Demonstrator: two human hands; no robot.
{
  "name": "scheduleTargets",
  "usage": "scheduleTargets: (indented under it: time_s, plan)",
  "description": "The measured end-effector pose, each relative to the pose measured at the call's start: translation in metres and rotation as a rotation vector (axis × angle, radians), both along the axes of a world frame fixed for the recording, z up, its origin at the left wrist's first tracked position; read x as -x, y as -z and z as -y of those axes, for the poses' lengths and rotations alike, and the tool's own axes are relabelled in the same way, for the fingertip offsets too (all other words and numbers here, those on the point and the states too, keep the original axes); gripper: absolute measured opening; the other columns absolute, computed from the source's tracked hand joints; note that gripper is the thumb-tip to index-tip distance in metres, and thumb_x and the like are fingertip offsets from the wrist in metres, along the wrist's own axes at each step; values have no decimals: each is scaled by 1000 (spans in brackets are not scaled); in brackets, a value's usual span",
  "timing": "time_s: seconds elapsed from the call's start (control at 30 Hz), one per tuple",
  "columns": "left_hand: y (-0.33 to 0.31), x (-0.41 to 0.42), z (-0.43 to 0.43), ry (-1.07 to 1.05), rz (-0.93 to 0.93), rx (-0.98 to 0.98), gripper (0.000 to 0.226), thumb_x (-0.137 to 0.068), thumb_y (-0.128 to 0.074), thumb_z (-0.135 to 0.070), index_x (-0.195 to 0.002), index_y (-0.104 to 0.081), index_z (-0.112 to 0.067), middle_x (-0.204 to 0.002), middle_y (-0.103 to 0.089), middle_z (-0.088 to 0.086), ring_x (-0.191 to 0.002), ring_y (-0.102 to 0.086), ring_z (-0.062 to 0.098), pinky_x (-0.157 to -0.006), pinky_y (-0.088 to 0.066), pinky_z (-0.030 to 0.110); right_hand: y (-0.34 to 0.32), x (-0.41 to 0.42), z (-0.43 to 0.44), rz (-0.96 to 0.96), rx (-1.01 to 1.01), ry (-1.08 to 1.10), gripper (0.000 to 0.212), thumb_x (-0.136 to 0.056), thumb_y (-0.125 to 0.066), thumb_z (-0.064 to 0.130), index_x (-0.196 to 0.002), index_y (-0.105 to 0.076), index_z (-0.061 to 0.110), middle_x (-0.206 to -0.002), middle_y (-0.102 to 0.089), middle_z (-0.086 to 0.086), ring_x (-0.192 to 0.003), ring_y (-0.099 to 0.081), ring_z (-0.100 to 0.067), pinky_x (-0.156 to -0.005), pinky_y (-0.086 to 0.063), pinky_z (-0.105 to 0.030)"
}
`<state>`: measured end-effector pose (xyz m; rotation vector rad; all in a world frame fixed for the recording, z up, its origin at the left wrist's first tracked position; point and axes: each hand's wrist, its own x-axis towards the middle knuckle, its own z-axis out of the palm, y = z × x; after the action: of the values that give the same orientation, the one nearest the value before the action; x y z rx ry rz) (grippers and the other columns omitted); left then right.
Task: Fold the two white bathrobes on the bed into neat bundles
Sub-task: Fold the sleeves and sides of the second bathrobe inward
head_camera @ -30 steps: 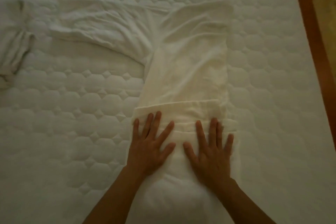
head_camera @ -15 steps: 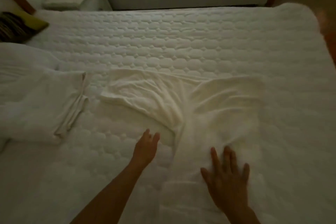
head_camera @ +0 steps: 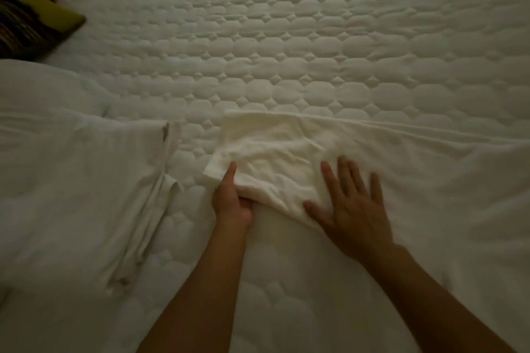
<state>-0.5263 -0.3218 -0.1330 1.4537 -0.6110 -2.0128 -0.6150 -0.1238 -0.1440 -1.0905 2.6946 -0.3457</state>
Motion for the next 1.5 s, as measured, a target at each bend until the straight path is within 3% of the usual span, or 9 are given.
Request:
scheduleTargets:
  time_s: [0.37, 0.67, 0.83, 0.93, 1.03, 1.13, 1.3, 1.4, 1.5]
  plan:
    - [70, -16, 22, 189, -410, -142, 77, -86, -57, -69, -146, -52, -22, -148, -56, 9, -138, -49, 35, -122, -22, 53, 24, -46, 171, 28, 151, -120, 75, -99, -26, 62, -154, -39, 14, -162, -33, -11, -154, -22, -24, -122, -5, -54]
    - [10, -18, 12, 309, -462, -100, 88, -73, -71, -69, -146, -53, -24, -149, -54, 7, -141, -46, 31, -123, -21, 54, -36, -40, 153, 488, 103, -112, 75, -102, -27, 61, -162, -2, 23, -170, -2, -6, -156, 2, -19, -125, 7, -46]
    - [-107, 15, -70, 346, -68, 490, 64, -74, -58, -80, -116, -66, -32, -130, -68, -4, -113, -66, 7, -97, -51, 31, -129, -11, 78, 1033, 787, 181, 83, -81, -63, 71, -153, -35, 39, -151, -50, 0, -132, -54, -20, -105, -51, -45]
    - [-162, 38, -155, 553, 105, 832, 47, -82, -37, -78, -96, -64, -42, -97, -73, -19, -91, -67, -9, -77, -54, 14, -179, 14, -4, 1160, 1127, 213, 64, -86, -59, 58, -138, -55, 21, -125, -65, -6, -108, -65, -20, -95, -53, -41]
    - [-182, 61, -252, 723, 132, 1216, 56, -95, -13, -73, -142, -38, -57, -154, -47, -3, -144, -39, 14, -117, -36, 44, -209, 38, -105, 1333, 1459, 344, 65, -93, -54, 49, -140, -51, 4, -128, -59, -20, -118, -57, -33, -104, -44, -48]
    - [-165, 83, -339, 1058, 331, 1469, 81, -90, 13, -73, -155, -26, -46, -168, -19, -10, -155, -14, 26, -123, -16, 49, -197, 61, -212, 1434, 1634, 521, 70, -93, -49, 52, -145, -50, 5, -148, -50, -23, -138, -47, -38, -117, -37, -49]
    - [-76, 88, -431, 1906, 454, 1468, 93, -83, 21, -77, -159, -16, -39, -170, -5, 6, -154, -9, 38, -119, -15, 55, -110, 77, -337, 1395, 1236, 1172, 57, -96, -51, 50, -128, -65, 5, -116, -74, -18, -98, -74, -32, -77, -63, -41]
    - [-60, 91, -417, 1793, 400, 1532, 66, -97, -29, -68, -154, -35, -35, -166, -27, 6, -151, -27, 32, -118, -24, 50, -76, 85, -360, 1132, 923, 1248, 62, -78, -77, 53, -116, -71, 5, -104, -77, -16, -91, -75, -35, -78, -62, -46]
    - [-58, 98, -361, 1562, 439, 1866, 86, -77, -44, -84, -148, -45, -37, -158, -43, 5, -146, -38, 32, -115, -26, 58, -70, 94, -354, 847, 707, 1139, 60, -75, -81, 53, -115, -70, 10, -105, -76, -8, -93, -73, -28, -87, -60, -43]
